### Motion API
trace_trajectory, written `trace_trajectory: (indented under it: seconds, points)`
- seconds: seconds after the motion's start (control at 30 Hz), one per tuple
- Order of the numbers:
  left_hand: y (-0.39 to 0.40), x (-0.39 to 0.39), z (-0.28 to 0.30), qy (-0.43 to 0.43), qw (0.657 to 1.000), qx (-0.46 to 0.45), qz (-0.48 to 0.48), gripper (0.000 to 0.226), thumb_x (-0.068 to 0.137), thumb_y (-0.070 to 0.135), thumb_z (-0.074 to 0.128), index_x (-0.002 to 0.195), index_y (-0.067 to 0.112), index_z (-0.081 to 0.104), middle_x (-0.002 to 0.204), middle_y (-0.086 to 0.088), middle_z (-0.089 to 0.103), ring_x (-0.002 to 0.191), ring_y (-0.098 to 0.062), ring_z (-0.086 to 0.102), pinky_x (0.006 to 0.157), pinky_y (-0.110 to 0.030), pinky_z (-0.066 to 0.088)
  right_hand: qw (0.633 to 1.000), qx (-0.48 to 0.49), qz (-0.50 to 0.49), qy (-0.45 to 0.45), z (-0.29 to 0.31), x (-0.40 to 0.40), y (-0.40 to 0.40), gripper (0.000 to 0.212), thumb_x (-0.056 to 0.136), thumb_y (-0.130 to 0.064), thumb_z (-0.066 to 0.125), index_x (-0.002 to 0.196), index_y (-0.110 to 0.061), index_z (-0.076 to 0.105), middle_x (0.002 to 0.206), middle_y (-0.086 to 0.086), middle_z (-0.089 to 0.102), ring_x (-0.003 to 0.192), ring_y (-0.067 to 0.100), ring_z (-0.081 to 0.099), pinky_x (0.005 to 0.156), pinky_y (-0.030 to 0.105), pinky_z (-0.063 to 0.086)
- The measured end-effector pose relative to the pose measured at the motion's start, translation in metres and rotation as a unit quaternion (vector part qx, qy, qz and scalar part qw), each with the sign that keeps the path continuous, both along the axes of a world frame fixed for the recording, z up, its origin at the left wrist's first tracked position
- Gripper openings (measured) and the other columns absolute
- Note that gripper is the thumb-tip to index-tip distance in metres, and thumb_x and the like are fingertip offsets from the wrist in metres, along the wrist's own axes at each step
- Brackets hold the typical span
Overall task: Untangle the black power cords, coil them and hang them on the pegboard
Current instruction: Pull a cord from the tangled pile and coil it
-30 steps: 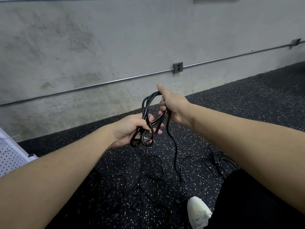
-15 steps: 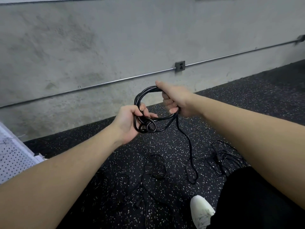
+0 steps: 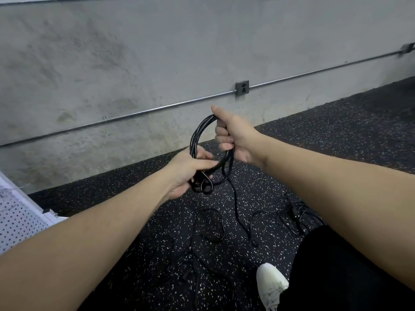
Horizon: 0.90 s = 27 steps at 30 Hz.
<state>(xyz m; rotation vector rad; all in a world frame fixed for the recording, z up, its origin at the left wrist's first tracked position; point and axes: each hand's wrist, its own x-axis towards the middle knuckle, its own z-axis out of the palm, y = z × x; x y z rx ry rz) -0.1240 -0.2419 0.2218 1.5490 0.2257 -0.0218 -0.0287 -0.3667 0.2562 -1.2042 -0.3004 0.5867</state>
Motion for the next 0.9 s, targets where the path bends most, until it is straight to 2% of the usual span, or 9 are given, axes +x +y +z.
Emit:
trace_trajectory:
  seconds: [0.07,0.23,0.33,0.47,0.53,0.67,0.77,0.83,0.9]
  points:
    - [-0.001,-0.002,0.0,-0.013,0.998,-0.038,-0.038,0.042,0.092,-0.007,0.063,0.071,0.02,0.039,0.103,-0.001,0.072,0.107,-0.03,0.072,0.099,-0.053,0.055,0.998,0.049,-0.005,0.029,0.001,0.0,0.0,0.053,0.102,-0.045,0.054,0.062,-0.024,0.028,0.047,-0.008,0.021,0.035,0.004,0.015,0.032,0.017,0.009]
    - [-0.005,-0.011,0.004,-0.012,0.987,-0.099,-0.124,0.033,0.094,-0.013,0.036,0.082,0.016,0.047,0.126,-0.023,0.069,0.124,-0.041,0.063,0.112,-0.055,0.044,0.998,0.052,-0.028,0.007,0.002,-0.002,-0.005,0.055,0.101,-0.047,0.056,0.06,-0.024,0.027,0.046,-0.008,0.02,0.035,0.004,0.014,0.032,0.017,0.011]
    - [-0.006,-0.014,0.009,0.005,0.98,-0.132,-0.151,0.033,0.087,-0.007,0.039,0.103,0.014,0.059,0.122,-0.026,0.07,0.118,-0.043,0.066,0.111,-0.05,0.046,0.998,0.034,-0.052,-0.017,0.0,-0.002,-0.005,0.055,0.101,-0.049,0.056,0.06,-0.024,0.029,0.048,-0.006,0.022,0.037,0.006,0.017,0.033,0.018,0.016]
    - [-0.011,-0.017,0.008,0.01,0.971,-0.144,-0.192,0.04,0.073,0.002,0.048,0.095,0.015,0.079,0.112,-0.016,0.067,0.093,-0.035,0.071,0.117,-0.064,0.033,0.996,0.001,-0.065,-0.065,0.001,-0.005,-0.005,0.052,0.101,-0.051,0.052,0.061,-0.024,0.034,0.048,-0.004,0.026,0.039,0.01,0.025,0.04,0.023,0.033]
    - [-0.009,-0.017,0.004,0.029,0.965,-0.138,-0.222,0.052,0.079,0.003,0.048,0.118,0.022,0.077,0.111,-0.011,0.063,0.083,-0.026,0.068,0.113,-0.06,0.038,0.994,-0.014,-0.075,-0.076,-0.002,-0.008,-0.006,0.05,0.102,-0.05,0.052,0.063,-0.022,0.037,0.046,-0.003,0.029,0.039,0.012,0.029,0.044,0.025,0.039]
    - [-0.005,-0.015,0.002,0.052,0.956,-0.059,-0.282,0.068,0.084,0.001,0.046,0.141,0.036,0.059,0.093,-0.008,0.064,0.074,-0.015,0.058,0.075,-0.033,0.047,0.992,-0.036,-0.08,-0.089,-0.006,-0.008,-0.007,0.046,0.102,-0.047,0.052,0.068,-0.02,0.039,0.044,-0.004,0.032,0.039,0.013,0.033,0.045,0.025,0.042]
    - [-0.005,-0.012,-0.002,0.035,0.967,-0.042,-0.248,0.068,0.087,-0.003,0.04,0.141,0.036,0.057,0.076,-0.002,0.05,0.068,-0.015,0.05,0.075,-0.035,0.045,0.99,-0.049,-0.084,-0.098,-0.005,-0.007,-0.005,0.046,0.101,-0.049,0.054,0.068,-0.021,0.041,0.047,-0.004,0.035,0.041,0.013,0.037,0.048,0.027,0.045]
    - [-0.008,-0.012,-0.006,0.025,0.975,-0.04,-0.218,0.067,0.093,-0.008,0.035,0.145,0.03,0.054,0.073,-0.002,0.049,0.069,-0.017,0.054,0.082,-0.039,0.055,0.989,-0.057,-0.082,-0.106,-0.005,-0.006,-0.003,0.046,0.1,-0.052,0.054,0.069,-0.02,0.045,0.05,-0.003,0.041,0.047,0.014,0.047,0.055,0.03,0.051]
    - [-0.009,-0.012,-0.007,0.016,0.982,-0.038,-0.183,0.066,0.096,-0.012,0.034,0.147,0.026,0.05,0.073,-0.003,0.054,0.075,-0.02,0.062,0.084,-0.039,0.059,0.992,-0.069,-0.061,-0.085,-0.01,-0.005,-0.001,0.05,0.099,-0.062,0.046,0.08,-0.017,0.055,0.061,-0.001,0.059,0.067,0.02,0.063,0.071,0.037,0.058]
